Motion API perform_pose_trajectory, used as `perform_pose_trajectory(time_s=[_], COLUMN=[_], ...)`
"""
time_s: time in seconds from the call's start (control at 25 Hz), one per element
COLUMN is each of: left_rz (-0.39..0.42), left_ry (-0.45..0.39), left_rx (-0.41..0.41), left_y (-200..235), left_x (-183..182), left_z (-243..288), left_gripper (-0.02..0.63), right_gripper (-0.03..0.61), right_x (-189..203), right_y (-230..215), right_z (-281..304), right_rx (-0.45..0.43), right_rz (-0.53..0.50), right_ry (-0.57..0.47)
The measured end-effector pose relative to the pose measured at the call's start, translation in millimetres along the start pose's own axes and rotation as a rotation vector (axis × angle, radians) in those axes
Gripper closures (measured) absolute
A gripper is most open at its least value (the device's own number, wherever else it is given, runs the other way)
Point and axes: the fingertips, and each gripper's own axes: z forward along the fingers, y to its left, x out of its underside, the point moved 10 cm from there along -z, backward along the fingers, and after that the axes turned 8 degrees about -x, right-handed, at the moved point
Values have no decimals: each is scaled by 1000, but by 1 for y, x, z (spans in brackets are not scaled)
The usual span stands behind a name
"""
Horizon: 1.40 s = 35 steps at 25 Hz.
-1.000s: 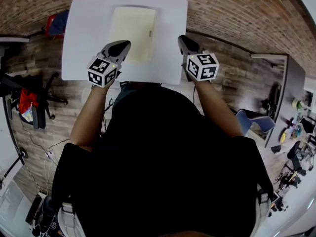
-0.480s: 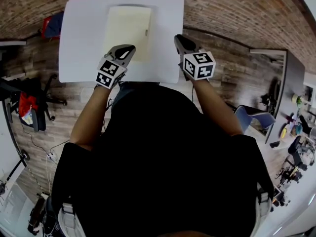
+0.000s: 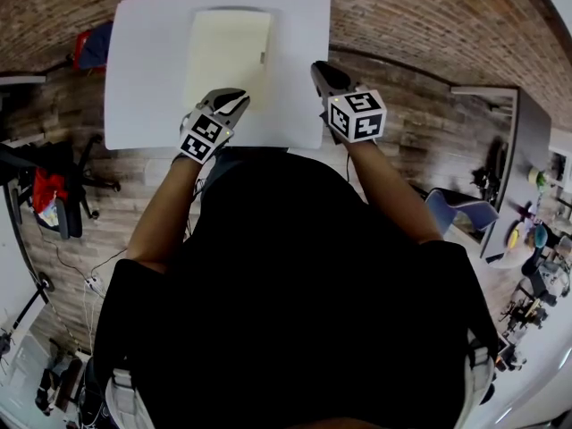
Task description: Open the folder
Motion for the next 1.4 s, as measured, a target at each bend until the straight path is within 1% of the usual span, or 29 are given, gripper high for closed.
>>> perform_pose_trajectory(time_s=[0.12,0.28,0.44,0.6,0.72,0.92,1.08,1.32,1.4], left_rz=[27,100,154,254,293,366,480,501,526], left_ry=[25,70,101,161,203,256,306,331,338], left_rx=[9,15,29,12,30,37,18,9,-2], left_y=[-4,-12,-20,-30,-37,-45,-49,-48,-48], left_x=[6,13,18,28,35,46,55,63,64], left_z=[2,7,16,25,35,47,55,66,69], left_gripper=[551,531,515,466,434,411,388,383,383], right_gripper=[529,529,529,529,529,529,529,529,529], right_x=[1,5,11,15,16,18,19,23,24], right_y=[4,8,9,11,12,15,14,10,9], right_z=[1,0,-1,-1,-2,-2,-3,-6,-6], right_rx=[-9,-18,-23,-26,-27,-31,-28,-23,-23], right_rz=[-9,-13,-11,-4,0,-1,1,17,19], right_ry=[10,23,35,44,45,48,53,60,62])
